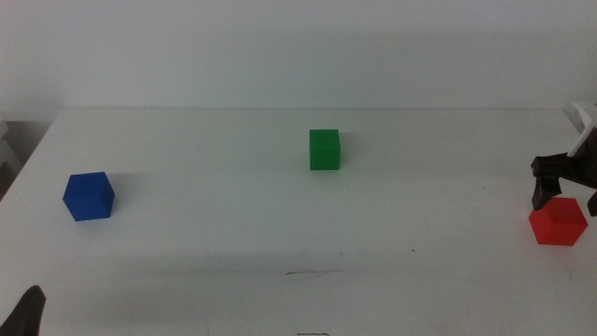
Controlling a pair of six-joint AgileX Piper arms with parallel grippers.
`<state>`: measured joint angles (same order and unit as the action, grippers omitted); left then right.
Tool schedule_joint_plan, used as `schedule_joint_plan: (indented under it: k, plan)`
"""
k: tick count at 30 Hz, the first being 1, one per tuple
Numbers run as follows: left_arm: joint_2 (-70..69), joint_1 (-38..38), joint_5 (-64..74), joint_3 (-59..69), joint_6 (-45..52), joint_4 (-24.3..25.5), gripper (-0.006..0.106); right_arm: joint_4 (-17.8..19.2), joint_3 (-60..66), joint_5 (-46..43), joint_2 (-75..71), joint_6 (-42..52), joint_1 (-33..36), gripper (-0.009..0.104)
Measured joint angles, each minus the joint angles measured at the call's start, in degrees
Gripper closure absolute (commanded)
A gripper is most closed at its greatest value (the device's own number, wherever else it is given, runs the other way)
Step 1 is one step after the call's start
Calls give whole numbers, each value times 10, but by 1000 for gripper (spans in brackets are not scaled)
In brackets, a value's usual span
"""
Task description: Stack red cubes first, then green, then blue cubes in a specific spot.
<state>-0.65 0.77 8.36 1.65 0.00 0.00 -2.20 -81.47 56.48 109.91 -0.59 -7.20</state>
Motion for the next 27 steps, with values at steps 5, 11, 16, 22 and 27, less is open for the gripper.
schedule_joint_plan:
  k: [5,11,16,22,27]
  plan:
    - [0,0,0,0,0,0,7,12,0,-4,12,0,0,18]
    - [0,0,0,0,0,0,7,14,-3,-5,24,11,0,40]
    - [0,0,0,0,0,0,7,12,-4,-7,29,22,0,72]
    - [0,0,0,0,0,0,7,1,-25,31,24,23,1,96]
    - [0,0,0,0,0,0,7,-18,-58,69,-20,-34,27,96]
